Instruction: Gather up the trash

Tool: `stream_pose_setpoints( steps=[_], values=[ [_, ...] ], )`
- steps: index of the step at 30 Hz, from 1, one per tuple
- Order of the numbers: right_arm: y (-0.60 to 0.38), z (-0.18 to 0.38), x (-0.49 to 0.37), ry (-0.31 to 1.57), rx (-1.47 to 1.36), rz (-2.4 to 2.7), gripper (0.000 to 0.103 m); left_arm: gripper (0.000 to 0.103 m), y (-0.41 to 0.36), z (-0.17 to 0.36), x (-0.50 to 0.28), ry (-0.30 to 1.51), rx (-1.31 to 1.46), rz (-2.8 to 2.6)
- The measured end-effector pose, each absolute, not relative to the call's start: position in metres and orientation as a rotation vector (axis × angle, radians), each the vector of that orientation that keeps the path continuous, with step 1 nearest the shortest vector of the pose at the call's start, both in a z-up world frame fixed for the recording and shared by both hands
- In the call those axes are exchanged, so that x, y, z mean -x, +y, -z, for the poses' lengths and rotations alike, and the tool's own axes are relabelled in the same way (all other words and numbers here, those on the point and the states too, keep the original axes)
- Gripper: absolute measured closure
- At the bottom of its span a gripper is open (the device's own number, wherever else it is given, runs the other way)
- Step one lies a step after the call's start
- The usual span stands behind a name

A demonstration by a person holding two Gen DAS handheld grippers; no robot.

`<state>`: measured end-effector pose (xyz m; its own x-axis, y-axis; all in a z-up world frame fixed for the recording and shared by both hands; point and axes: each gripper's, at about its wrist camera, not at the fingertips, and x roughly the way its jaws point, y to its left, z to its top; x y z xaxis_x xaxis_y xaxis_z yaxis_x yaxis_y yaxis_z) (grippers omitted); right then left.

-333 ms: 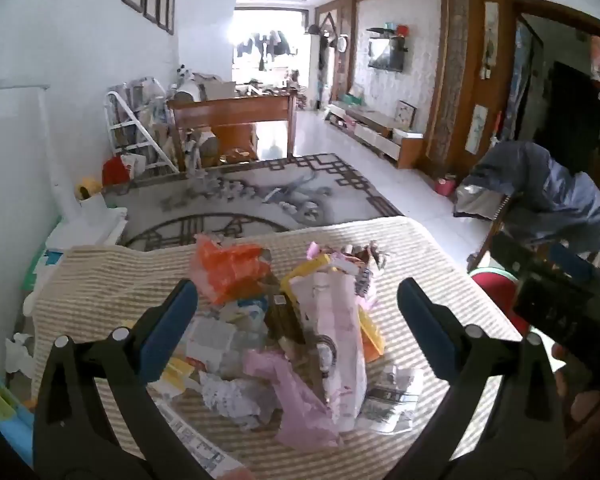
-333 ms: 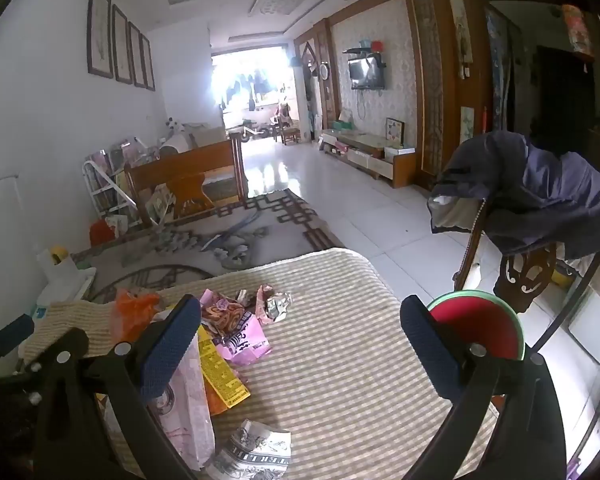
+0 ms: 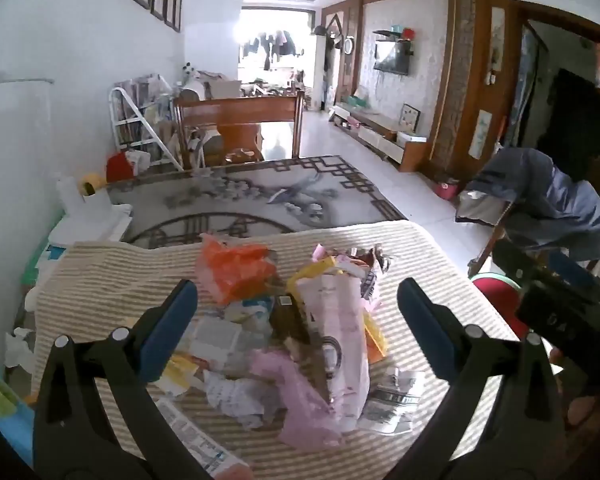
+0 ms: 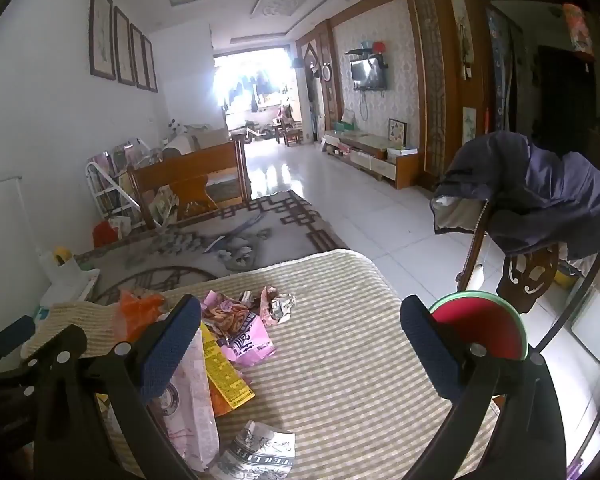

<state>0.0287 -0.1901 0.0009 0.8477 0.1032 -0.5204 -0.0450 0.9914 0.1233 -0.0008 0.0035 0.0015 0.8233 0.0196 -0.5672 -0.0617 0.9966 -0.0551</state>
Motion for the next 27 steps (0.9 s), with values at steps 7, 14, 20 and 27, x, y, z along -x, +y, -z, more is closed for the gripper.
stream_pose_setpoints(
  steps=[7, 14, 20, 27],
  values=[
    [-0.1869, -0.0014, -0.0252, 0.550, -0.115, -0.095, 0.007, 0.005, 0.0085, -0.0017, 0.0014, 0.606, 0.099, -0.014],
    [-0.1876, -0.0009, -0.0250, 0.550, -0.117, -0.096, 0.007, 0.005, 0.0059, 0.0012, -0.0007, 0.615, 0.097, -0.018],
    [-0.1871, -0.0009, -0.0248, 0.551, -0.115, -0.097, 0.007, 0.005, 0.0079, 0.0028, -0.0027, 0.621, 0.099, -0.021],
    [-0.1864, 0.0000, -0.0244, 0.552, -0.114, -0.099, 0.007, 0.005, 0.0106, 0.0038, -0.0015, 0.626, 0.095, -0.034]
  ],
)
